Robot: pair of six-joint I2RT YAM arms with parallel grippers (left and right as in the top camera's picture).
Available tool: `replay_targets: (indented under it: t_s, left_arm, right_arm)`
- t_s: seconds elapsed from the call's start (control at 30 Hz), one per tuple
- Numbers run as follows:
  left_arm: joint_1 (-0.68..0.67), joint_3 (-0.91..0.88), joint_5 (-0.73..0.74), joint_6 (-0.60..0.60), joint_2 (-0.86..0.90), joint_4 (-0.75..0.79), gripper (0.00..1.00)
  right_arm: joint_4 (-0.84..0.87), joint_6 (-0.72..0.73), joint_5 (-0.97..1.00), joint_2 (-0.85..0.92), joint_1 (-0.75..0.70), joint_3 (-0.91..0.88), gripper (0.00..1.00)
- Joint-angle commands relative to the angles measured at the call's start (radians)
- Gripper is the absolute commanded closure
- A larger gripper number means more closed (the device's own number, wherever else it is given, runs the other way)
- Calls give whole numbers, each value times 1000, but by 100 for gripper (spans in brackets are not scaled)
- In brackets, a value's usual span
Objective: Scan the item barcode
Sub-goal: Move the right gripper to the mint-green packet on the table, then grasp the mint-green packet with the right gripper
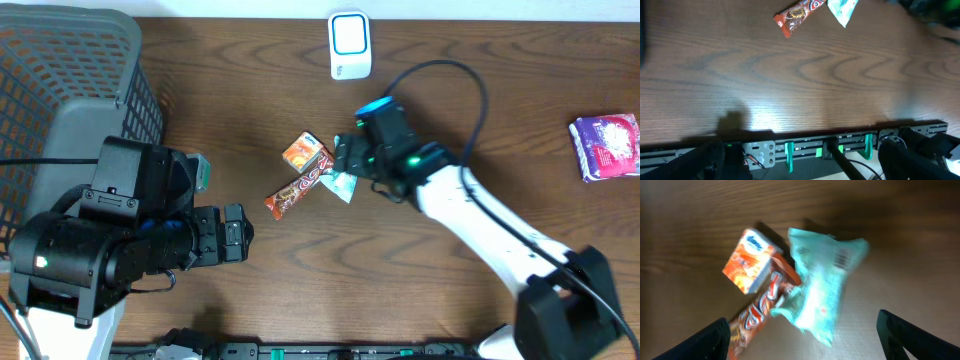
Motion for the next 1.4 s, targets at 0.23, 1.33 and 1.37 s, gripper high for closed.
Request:
replay_targets:
  t_s: [0.23, 1.33, 1.37]
  left_arm:
    - [4, 7, -6, 2, 0, -19, 2]
    - [4, 7, -6, 2, 0, -19, 2]
    - [4, 7, -6, 2, 0, -19, 2]
  right_arm:
    - [114, -166, 238, 193, 140, -10, 21]
    - [-116, -45, 533, 159, 142, 27, 50]
    - [-116, -45, 531, 146, 142, 27, 50]
